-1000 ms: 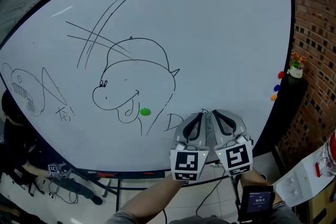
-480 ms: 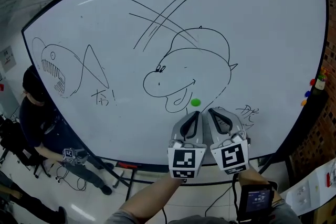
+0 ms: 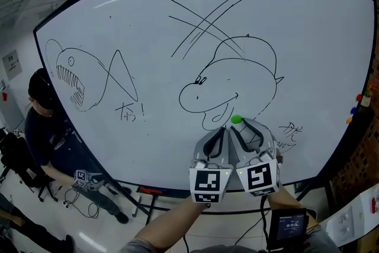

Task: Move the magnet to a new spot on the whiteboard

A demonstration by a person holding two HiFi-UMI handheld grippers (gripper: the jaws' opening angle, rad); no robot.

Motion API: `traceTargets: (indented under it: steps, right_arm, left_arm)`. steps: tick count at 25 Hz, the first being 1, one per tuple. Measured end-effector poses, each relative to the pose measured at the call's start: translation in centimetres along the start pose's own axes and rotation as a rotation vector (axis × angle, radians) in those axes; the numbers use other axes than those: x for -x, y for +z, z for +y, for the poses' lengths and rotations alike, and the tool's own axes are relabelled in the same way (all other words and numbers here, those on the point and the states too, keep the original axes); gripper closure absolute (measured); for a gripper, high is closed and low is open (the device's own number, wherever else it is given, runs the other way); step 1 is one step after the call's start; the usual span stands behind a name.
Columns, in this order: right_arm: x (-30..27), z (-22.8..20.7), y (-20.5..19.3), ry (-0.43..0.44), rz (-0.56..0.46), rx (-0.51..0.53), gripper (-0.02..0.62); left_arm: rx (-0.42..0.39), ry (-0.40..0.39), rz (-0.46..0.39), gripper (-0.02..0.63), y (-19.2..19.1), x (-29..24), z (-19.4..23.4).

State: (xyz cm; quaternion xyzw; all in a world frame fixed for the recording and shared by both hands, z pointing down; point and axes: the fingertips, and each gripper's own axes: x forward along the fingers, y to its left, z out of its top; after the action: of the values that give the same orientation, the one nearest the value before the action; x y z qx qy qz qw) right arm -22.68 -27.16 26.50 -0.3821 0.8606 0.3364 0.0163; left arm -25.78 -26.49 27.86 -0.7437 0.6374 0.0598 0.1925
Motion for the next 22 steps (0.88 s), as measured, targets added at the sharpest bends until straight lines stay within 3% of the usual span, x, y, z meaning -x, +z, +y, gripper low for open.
traceTargets:
  steps: [8,22]
  right_arm:
    - [-1.2,-0.3,0.1,-0.08,0.049,0.176,0.45]
    - [0.7,-2.3,-2.3,-0.09,0.111,0.1,0.469]
  left_arm:
    - [0.004,-0.006,-0.008,0.609,0.2,0.0,0.7]
    - [0.011,-0.065,-0.002,0.609,0.0,-0.7,-2.4]
